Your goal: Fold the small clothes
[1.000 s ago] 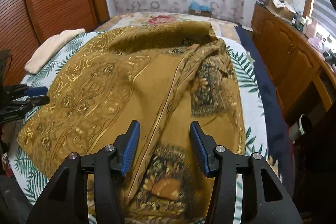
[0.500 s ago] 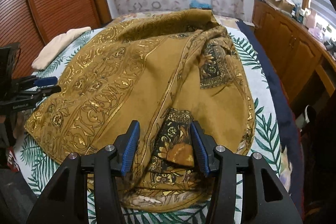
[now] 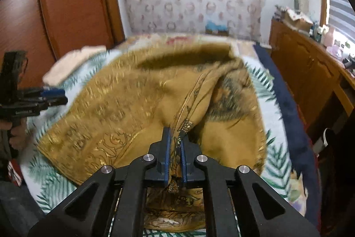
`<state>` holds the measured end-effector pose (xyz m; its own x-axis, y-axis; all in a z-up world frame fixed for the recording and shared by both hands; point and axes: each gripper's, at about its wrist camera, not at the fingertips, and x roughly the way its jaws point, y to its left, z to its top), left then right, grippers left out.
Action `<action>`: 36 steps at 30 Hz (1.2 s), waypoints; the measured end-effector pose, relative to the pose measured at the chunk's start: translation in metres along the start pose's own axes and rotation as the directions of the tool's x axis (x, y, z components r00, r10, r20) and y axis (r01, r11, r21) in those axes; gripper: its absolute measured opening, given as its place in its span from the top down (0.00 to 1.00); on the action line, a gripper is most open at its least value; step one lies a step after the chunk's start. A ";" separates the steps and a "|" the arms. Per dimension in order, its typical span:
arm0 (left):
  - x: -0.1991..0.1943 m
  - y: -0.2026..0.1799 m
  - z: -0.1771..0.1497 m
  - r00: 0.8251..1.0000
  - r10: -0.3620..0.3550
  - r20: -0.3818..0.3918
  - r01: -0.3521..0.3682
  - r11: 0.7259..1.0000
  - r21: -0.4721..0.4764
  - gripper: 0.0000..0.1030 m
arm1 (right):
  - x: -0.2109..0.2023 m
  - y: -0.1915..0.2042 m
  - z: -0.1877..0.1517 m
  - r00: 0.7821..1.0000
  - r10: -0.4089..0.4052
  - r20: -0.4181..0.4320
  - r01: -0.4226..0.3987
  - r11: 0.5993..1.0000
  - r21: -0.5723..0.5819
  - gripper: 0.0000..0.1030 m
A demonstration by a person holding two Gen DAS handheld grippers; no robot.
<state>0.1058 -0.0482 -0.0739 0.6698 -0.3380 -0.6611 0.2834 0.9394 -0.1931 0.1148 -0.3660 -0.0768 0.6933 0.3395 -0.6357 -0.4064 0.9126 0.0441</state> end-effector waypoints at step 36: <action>0.020 -0.027 -0.012 1.000 -0.009 -0.021 0.010 0.999 0.034 0.55 | 0.127 -0.068 0.117 0.978 -0.146 -0.152 0.136 0.988 -0.072 0.55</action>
<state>0.1029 -0.0796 -0.0905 0.6523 -0.3455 -0.6747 0.3137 0.9333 -0.1747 0.3000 -0.3586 -0.0706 0.6468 0.1641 -0.7448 -0.3498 0.9316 -0.0985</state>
